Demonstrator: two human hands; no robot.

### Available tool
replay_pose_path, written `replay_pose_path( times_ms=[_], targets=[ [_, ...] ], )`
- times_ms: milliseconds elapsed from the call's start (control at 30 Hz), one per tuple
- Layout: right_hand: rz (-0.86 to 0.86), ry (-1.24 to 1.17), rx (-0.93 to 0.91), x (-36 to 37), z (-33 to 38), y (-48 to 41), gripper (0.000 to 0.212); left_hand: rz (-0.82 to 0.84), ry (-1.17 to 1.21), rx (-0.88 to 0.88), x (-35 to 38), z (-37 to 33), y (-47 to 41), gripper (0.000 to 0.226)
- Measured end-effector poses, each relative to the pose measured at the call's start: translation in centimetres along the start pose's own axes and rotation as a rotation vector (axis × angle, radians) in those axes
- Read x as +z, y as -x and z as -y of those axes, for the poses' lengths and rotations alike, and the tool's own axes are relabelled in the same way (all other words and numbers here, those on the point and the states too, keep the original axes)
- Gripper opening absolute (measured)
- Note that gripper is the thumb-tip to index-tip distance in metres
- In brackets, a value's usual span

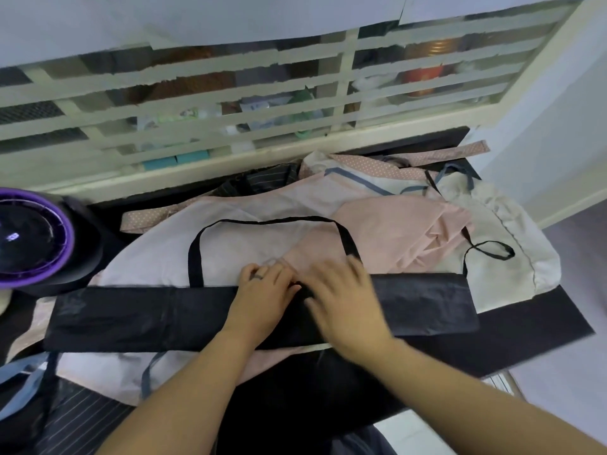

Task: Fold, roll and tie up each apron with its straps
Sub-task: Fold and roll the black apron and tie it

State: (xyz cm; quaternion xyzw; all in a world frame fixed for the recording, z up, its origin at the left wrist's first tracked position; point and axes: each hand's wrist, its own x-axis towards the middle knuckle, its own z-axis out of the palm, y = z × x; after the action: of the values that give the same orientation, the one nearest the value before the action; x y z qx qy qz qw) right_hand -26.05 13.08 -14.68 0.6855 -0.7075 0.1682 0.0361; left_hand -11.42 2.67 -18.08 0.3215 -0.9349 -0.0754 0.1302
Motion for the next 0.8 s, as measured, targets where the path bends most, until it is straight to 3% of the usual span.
replay_pose_path(
  times_ms=[133, 300, 433, 567, 667, 733, 800],
  targets=[
    [0.225, 0.058, 0.11, 2.7, 1.0, 1.9, 0.051, -0.094, -0.026, 0.061, 0.1, 0.5, 0.2, 0.022],
    [0.283, 0.141, 0.317, 1.7, -3.7, 5.3, 0.054, -0.069, -0.053, 0.023, -0.1, 0.7, 0.4, 0.027],
    [0.326, 0.172, 0.462, 0.9, -5.1, 6.2, 0.058, -0.011, -0.043, -0.119, -1.2, 1.2, 1.3, 0.01],
    [0.265, 0.05, 0.447, 0.2, -6.1, 6.5, 0.055, 0.031, -0.069, -0.152, -2.9, 4.0, 3.3, 0.02],
    [0.045, -0.038, 0.412, -1.5, -5.9, 5.4, 0.045, 0.025, 0.058, -0.293, -4.8, 6.2, 4.7, 0.025],
    [-0.053, -0.054, 0.313, -2.5, -4.4, 4.4, 0.038, -0.035, 0.151, -0.427, -6.2, 7.1, 5.3, 0.03],
    [0.037, -0.153, 0.113, -2.5, -1.8, 3.5, 0.042, -0.077, 0.089, -0.324, -7.2, 7.5, 6.2, 0.023]
  ],
)
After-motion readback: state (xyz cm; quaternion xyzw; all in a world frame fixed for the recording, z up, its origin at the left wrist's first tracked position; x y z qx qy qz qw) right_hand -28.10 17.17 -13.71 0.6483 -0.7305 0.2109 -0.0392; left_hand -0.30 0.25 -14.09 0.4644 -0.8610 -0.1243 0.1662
